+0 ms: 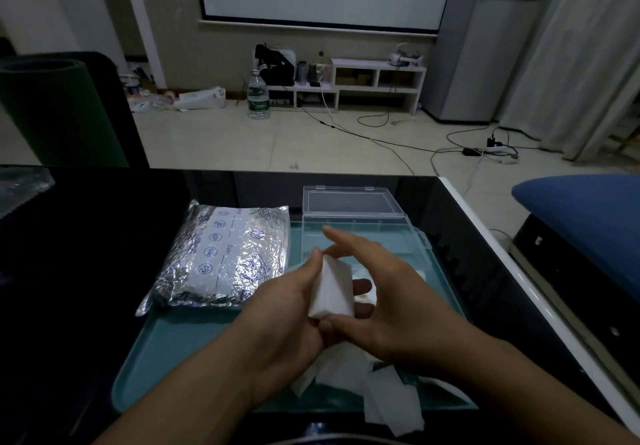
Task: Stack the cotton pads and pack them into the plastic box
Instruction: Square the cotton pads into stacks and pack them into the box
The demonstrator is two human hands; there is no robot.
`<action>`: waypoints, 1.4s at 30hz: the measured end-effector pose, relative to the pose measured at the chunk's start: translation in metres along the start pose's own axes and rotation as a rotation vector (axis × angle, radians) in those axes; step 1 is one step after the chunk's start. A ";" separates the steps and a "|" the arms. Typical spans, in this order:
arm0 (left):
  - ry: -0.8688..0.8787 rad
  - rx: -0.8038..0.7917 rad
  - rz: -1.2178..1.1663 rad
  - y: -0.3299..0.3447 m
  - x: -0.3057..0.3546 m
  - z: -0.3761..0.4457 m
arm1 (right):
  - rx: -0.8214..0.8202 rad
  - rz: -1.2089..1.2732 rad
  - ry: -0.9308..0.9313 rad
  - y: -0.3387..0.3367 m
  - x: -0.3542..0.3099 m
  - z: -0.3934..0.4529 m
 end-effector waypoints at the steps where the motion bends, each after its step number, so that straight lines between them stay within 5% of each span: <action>1: 0.005 0.015 -0.005 -0.001 0.000 0.000 | 0.006 -0.024 -0.016 0.000 -0.001 0.000; 15: 0.035 0.018 0.125 0.002 0.005 -0.005 | 0.016 0.014 -0.103 0.001 -0.007 0.000; 25: 0.068 0.295 0.255 -0.021 0.007 -0.009 | 0.018 -0.119 -0.145 0.008 -0.009 -0.004; 34: 0.076 0.195 0.306 -0.009 0.009 -0.012 | 0.026 -0.244 -0.235 0.020 -0.020 -0.005; 38: 0.067 0.275 0.270 -0.016 0.009 -0.013 | -0.019 -0.160 -0.174 0.014 -0.019 -0.005; 42: 0.078 0.383 0.239 -0.035 0.016 -0.013 | 0.133 -0.144 0.096 -0.047 0.021 -0.001</action>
Point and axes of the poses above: each hand's wrist, its own z-axis towards the middle knuckle, its own y-axis out of the palm, x = y × z, the point moved 10 cm from there along z, towards the middle knuckle, and after that the axes turned 13 degrees about z, right-handed, at the moved point
